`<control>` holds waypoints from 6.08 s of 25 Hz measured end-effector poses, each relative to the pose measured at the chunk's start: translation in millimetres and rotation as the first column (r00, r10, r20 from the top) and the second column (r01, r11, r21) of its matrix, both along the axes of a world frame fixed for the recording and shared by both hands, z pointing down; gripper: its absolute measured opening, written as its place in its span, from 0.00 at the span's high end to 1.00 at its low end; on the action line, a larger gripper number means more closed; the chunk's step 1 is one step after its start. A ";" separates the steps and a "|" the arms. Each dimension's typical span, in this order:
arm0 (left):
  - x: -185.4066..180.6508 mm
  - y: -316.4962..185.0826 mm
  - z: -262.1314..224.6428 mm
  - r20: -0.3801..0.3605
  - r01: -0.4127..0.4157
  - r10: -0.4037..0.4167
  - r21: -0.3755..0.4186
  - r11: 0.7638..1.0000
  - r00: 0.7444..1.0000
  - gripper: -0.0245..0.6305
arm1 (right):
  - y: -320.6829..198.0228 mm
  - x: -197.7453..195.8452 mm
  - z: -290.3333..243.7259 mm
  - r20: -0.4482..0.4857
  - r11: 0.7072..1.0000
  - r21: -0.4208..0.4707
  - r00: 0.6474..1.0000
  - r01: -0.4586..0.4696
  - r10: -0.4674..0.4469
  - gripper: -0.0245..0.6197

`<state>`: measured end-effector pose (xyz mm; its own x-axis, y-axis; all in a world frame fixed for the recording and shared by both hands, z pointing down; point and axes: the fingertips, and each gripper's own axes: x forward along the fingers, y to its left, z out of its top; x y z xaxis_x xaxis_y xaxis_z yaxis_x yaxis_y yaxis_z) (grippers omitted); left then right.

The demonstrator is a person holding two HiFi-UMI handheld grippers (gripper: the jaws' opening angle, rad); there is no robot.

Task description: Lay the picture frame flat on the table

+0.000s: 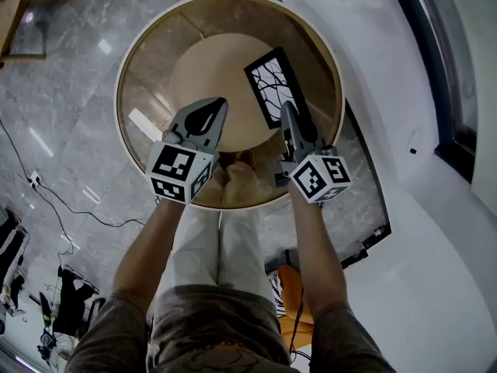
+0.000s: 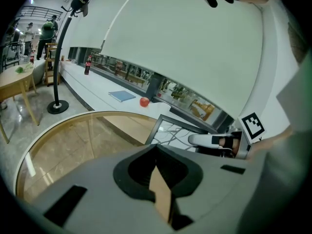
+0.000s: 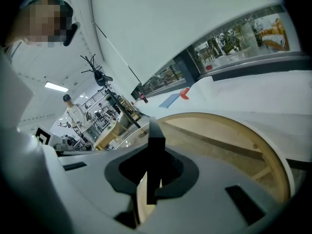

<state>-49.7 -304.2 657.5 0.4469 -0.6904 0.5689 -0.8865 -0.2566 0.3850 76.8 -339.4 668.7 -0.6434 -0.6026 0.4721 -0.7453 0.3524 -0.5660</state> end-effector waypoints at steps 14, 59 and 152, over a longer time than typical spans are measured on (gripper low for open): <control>7.5 5.9 15.5 -0.003 -0.014 0.014 -0.015 1.000 1.000 0.93 | 14.2 4.5 23.8 -0.001 0.999 -0.032 1.000 -0.008 0.008 0.89; 16.4 15.6 42.8 -0.045 -0.083 0.080 -0.071 0.994 0.996 0.93 | 30.1 23.9 64.3 -0.163 0.986 -0.144 0.985 -0.087 0.063 0.62; 45.4 148.1 -344.5 -0.036 -0.146 0.150 0.107 0.983 0.988 0.93 | 178.0 4.9 -327.3 -0.157 0.977 0.095 0.972 0.190 -0.174 0.93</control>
<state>-4.3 -156.1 313.0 0.5716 -0.6691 0.4750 -0.8185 -0.4245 0.3870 81.8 -161.4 341.4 -0.6751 -0.5346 0.5083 -0.7353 0.5430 -0.4056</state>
